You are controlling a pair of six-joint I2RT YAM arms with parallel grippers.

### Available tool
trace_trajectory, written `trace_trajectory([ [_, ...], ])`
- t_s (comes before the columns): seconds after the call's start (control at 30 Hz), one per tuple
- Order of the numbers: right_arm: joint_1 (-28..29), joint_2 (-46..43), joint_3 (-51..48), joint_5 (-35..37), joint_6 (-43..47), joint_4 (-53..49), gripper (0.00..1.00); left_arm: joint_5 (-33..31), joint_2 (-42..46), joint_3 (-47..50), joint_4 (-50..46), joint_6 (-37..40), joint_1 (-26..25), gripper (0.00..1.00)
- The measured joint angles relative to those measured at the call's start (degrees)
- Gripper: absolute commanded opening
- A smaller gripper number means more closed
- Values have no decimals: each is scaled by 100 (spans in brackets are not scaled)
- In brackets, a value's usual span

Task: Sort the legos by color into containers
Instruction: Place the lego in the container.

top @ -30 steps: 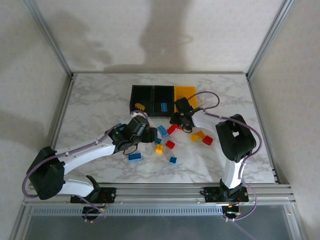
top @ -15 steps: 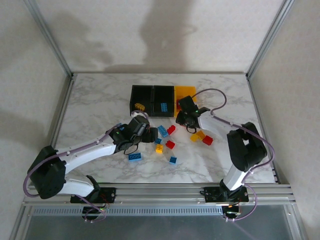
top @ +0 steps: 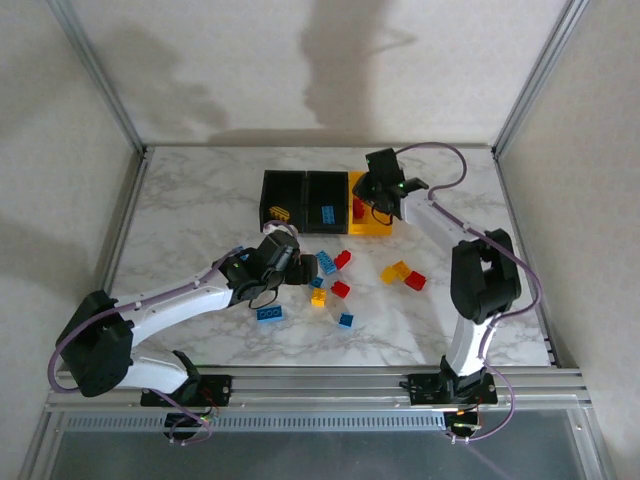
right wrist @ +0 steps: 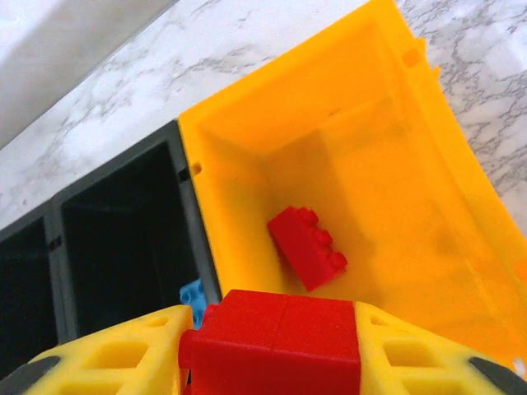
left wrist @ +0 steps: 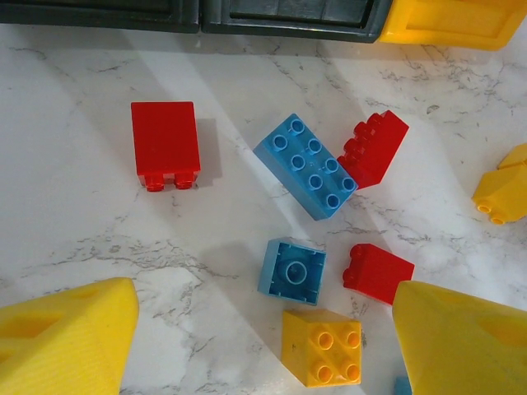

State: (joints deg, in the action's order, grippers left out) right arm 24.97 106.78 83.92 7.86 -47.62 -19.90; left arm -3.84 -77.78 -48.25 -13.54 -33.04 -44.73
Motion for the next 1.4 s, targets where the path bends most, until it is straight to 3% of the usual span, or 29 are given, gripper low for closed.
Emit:
trace_trajectory([
  [0.47,-175,1095,570,24,-968,-52,39,-2,85,22,2,2,0,81],
  [0.6,-175,1196,673,28,-1121,-70,52,-4,140,57,2,2,0,81],
  [0.93,-153,1196,675,138,-1200,-70,61,-2,157,76,4,2,0,81],
  [1.17,-39,968,632,155,-1145,-37,61,-2,157,76,2,-2,0,81],
  [1.4,210,-146,28,160,-625,245,62,24,157,76,2,-116,142,81],
])
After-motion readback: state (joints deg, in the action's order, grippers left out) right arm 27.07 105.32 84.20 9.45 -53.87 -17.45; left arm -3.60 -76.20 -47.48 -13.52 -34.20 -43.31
